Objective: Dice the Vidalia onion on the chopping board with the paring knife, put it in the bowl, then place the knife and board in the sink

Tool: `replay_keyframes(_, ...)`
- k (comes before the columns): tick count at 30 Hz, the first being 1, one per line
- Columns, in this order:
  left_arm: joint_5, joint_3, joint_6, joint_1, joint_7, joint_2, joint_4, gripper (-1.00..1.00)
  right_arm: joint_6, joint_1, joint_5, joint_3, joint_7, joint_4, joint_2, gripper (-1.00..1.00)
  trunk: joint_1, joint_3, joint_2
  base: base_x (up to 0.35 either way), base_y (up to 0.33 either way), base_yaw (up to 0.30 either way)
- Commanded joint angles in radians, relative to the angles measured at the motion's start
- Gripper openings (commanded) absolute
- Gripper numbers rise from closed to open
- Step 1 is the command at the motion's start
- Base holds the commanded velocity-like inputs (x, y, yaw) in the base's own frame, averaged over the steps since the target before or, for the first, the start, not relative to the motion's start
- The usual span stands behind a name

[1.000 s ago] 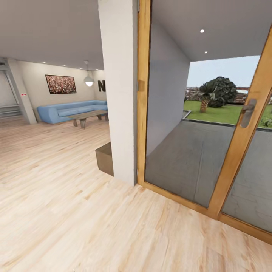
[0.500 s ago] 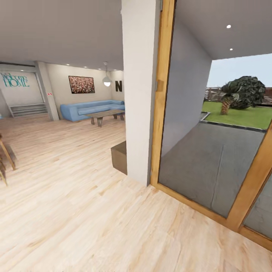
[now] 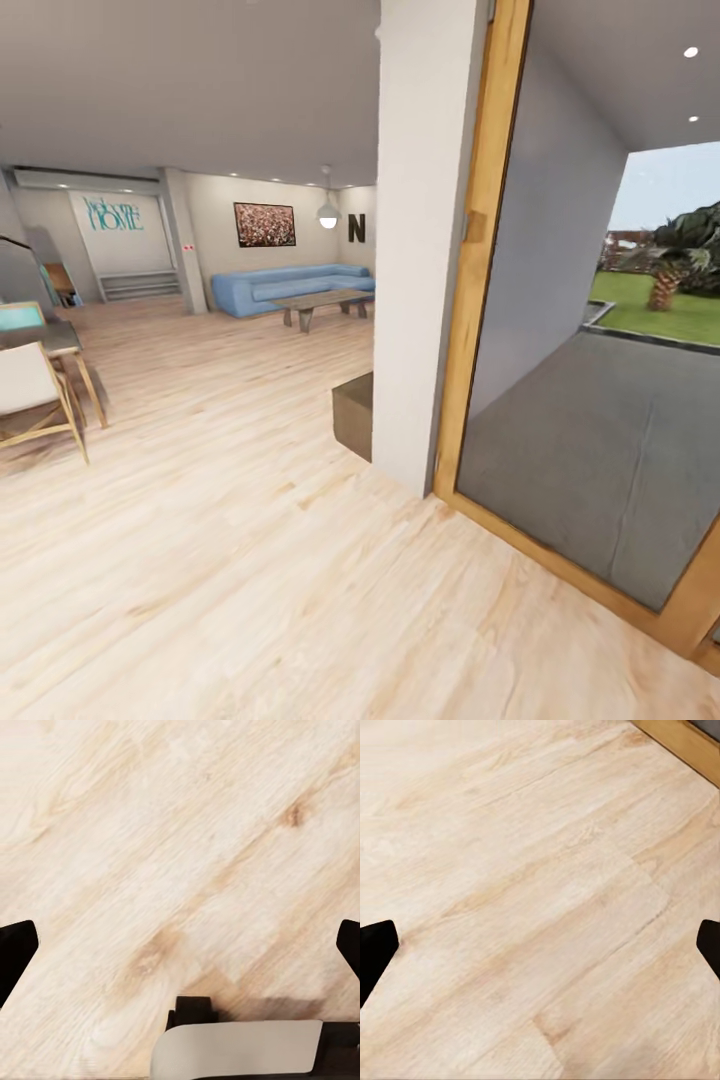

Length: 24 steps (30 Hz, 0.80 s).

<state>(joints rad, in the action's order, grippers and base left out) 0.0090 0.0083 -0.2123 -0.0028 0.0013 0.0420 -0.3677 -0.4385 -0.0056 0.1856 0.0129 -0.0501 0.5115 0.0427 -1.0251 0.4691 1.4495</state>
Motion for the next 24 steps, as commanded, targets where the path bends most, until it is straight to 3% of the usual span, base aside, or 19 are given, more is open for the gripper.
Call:
replay_keyframes(1,0.001,0.001,-0.002,0.000,0.000,0.000,0.000,1.00,-0.002,0.000,0.005,0.001,-0.006,-0.003,0.003,1.00,0.000,0.001,0.000,0.000,0.000,0.275)
replay_keyframes(5,0.002,0.001,-0.002,0.000,0.000,0.001,0.002,1.00,-0.002,0.000,-0.001,-0.001,-0.006,-0.032,0.013,1.00,0.000,0.001,0.000,0.000,0.000,0.275)
replay_keyframes(24,0.002,0.001,-0.030,0.000,0.002,0.001,0.004,1.00,-0.002,0.000,-0.005,-0.005,-0.011,-0.061,0.017,1.00,0.000,0.001,0.000,0.005,-0.012,0.274)
